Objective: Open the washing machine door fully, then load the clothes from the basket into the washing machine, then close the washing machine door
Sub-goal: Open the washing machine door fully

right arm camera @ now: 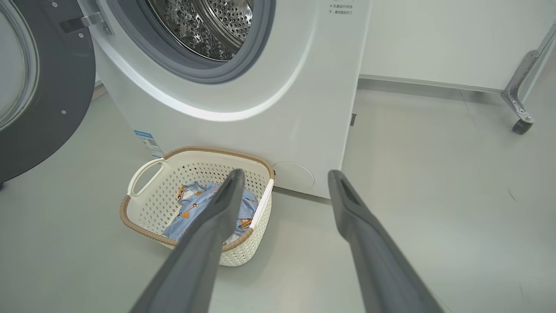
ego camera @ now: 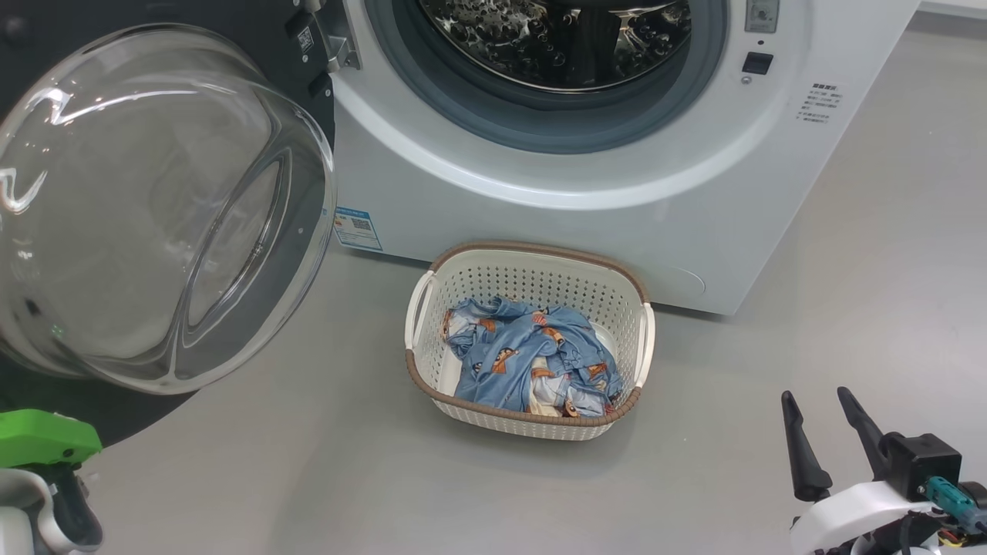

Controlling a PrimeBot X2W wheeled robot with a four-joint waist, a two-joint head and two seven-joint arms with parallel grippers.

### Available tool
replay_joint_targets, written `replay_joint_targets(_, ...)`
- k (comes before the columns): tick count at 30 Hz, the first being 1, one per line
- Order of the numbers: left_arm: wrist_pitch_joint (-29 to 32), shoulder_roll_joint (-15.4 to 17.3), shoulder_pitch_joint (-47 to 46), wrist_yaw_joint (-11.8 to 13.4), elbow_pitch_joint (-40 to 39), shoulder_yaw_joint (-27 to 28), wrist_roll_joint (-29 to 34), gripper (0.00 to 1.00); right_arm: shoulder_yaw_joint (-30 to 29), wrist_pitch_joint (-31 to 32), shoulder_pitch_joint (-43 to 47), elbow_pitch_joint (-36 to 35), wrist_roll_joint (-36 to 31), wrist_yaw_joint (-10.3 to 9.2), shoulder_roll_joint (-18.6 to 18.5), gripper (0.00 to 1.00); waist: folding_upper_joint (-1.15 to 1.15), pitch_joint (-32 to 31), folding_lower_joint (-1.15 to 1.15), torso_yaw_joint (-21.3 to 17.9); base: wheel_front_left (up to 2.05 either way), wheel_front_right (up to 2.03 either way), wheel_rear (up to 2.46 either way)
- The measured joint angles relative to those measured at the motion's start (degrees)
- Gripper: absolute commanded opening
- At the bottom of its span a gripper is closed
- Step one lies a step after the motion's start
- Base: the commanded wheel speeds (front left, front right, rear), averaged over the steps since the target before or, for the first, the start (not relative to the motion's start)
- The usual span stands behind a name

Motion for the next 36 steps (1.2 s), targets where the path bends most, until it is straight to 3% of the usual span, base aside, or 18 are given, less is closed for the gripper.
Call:
replay_joint_targets(8,-1.74,-0.3,-0.94,0.0,2.13,0.62,-0.02,0.0,0.77,0.0,-0.19,0.48,0.38,0.0,0.21,1.0,0.0,-0.77,0.0,-0.83,0.0,0.0,0.0)
replay_joint_targets(14,-3.25,-0.98,-1.2,-0.04,-1.33,0.27,-0.16,0.0,0.68,0.0,-0.63,0.62,0.97,0.0,0.4,1.0,0.0,-1.43,0.0,-1.33,0.0,0.0,0.0)
replay_joint_targets(17,-3.5,-1.03,-1.13,-0.78,-4.09,-0.66,0.11,0.5,1.35,0.0,-0.68,0.88,1.05,0.0,0.86,1.0,0.0,-1.83,0.0,-1.71,0.0,0.0,0.0)
replay_joint_targets(18,-3.57,-1.03,-1.12,-1.02,-5.13,-1.31,0.51,0.78,1.59,0.0,-0.71,0.93,1.05,0.0,1.04,1.0,0.0,-1.98,0.0,-1.87,0.0,0.0,0.0)
replay_joint_targets(19,-3.97,-1.04,-1.1,-1.1,-6.25,-1.99,1.11,0.97,1.86,0.0,-0.72,0.96,1.07,0.0,1.19,1.0,0.0,-2.14,0.0,-2.06,0.0,0.0,0.0)
replay_joint_targets(26,-4.54,-0.86,-0.34,-1.77,-15.13,-4.2,4.68,1.0,2.93,0.0,-1.17,0.98,1.38,0.0,1.32,1.0,0.0,-3.15,0.0,-3.96,0.0,0.0,0.0)
replay_joint_targets(32,-4.71,-0.94,1.59,-5.1,-20.93,-8.6,5.7,1.0,4.6,0.0,-1.98,0.49,1.38,0.0,1.59,1.0,0.0,-4.0,0.0,-6.56,0.0,0.0,0.0)
replay_joint_targets(36,-4.7,-1.15,5.44,-6.65,-19.57,-11.46,6.12,1.0,6.28,0.0,-2.17,0.43,1.37,0.0,1.7,1.0,0.0,-4.6,0.0,-8.86,0.0,0.0,0.0)
